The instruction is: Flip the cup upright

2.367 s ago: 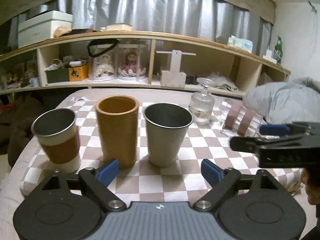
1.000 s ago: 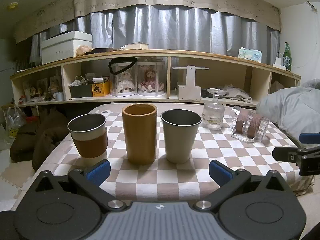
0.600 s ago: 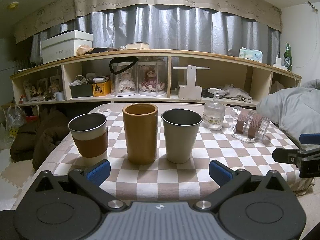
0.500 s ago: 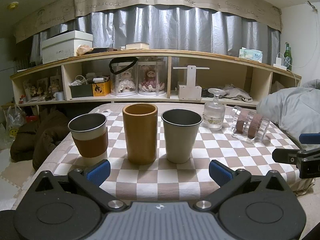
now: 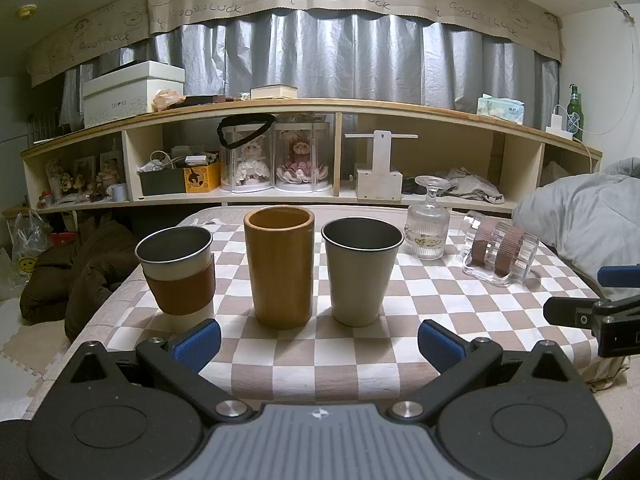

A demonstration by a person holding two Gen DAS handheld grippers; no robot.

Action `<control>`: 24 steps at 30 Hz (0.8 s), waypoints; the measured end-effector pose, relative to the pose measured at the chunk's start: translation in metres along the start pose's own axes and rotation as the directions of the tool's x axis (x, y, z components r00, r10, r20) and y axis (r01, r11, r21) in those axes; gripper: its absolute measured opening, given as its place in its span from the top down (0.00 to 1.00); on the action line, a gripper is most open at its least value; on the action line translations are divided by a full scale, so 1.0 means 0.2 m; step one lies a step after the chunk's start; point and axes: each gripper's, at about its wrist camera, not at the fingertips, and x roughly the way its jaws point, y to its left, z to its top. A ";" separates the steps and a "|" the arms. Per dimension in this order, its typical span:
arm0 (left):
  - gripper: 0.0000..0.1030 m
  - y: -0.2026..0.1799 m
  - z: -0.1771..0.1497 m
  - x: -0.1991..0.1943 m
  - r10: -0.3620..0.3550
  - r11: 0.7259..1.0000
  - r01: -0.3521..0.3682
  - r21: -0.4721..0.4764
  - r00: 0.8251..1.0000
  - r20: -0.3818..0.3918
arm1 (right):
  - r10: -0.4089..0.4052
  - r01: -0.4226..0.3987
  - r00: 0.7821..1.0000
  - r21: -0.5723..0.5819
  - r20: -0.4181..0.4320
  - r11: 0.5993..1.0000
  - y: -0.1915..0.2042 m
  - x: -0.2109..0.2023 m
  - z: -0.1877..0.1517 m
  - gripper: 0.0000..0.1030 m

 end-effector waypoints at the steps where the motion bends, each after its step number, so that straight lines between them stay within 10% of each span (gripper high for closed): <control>1: 0.00 0.00 0.00 0.00 0.001 1.000 -0.001 -0.001 1.000 0.000 | 0.000 0.000 1.000 0.000 0.000 1.000 0.00 0.00 0.00 0.00; 24: 0.00 0.00 0.00 0.00 0.001 1.000 -0.001 0.000 1.000 -0.001 | 0.000 0.000 1.000 -0.001 0.002 1.000 0.00 0.00 0.01 0.00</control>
